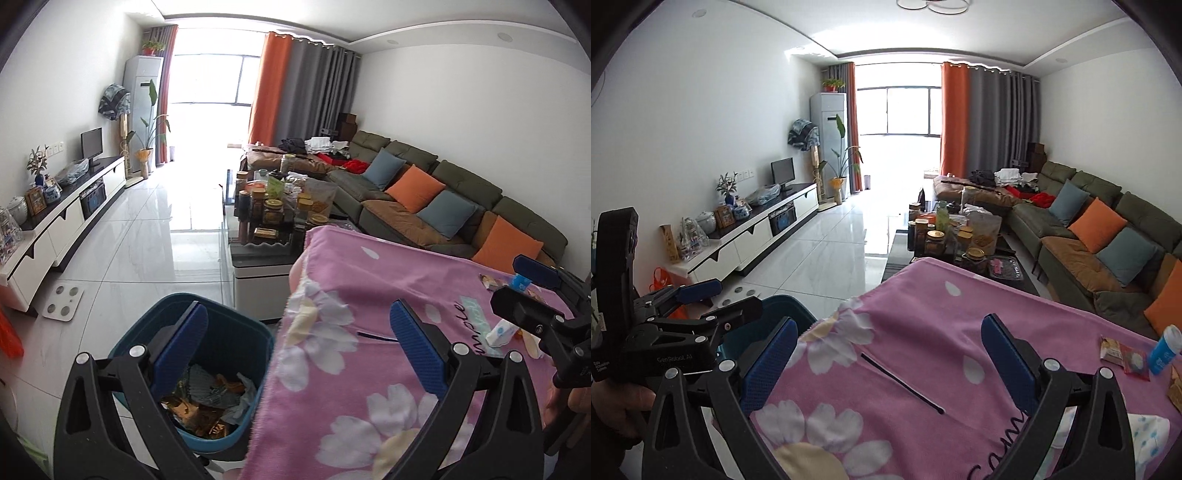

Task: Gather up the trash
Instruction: 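Move both tools back over the table toward the paper cups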

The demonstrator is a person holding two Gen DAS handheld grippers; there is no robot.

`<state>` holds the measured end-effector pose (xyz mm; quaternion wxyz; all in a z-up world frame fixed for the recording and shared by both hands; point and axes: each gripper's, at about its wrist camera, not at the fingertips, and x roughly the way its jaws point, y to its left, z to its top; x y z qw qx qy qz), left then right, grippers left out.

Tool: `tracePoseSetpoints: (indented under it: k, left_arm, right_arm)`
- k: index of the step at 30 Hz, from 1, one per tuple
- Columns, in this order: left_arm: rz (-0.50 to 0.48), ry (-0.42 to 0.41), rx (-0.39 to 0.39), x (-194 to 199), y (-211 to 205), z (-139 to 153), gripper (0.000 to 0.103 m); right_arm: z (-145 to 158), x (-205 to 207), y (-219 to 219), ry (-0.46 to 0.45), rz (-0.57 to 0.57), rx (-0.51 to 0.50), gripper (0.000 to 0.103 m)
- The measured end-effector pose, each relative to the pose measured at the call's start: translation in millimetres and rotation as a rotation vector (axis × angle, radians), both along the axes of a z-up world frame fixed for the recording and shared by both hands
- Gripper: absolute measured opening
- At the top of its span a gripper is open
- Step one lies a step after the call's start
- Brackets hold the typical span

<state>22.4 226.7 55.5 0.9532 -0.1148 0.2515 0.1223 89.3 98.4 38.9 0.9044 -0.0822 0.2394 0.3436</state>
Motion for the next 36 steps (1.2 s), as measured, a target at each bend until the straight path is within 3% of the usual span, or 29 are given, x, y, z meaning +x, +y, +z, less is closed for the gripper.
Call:
tracePoseSetpoints:
  k: [10, 23, 28, 36]
  left_arm:
    - [-0.159, -0.055, 0.052, 8, -79, 10, 0.097]
    - [-0.347, 0.020, 0.051, 33, -159, -24, 0.097]
    - [-0.398, 0.033, 0.053, 40, -179, -35, 0.097]
    - [-0.490, 0.039, 0.075, 60, -213, -44, 0.097]
  right_arm:
    - [-13, -15, -71, -0.015, -0.176, 0.020, 0.096]
    - [-62, -32, -175, 0.031, -0.474, -0.056, 0.096]
    - [-77, -37, -205, 0.063, -0.542, -0.057, 0.096]
    - [-76, -33, -225, 0.028, -0.598, -0.086, 0.096]
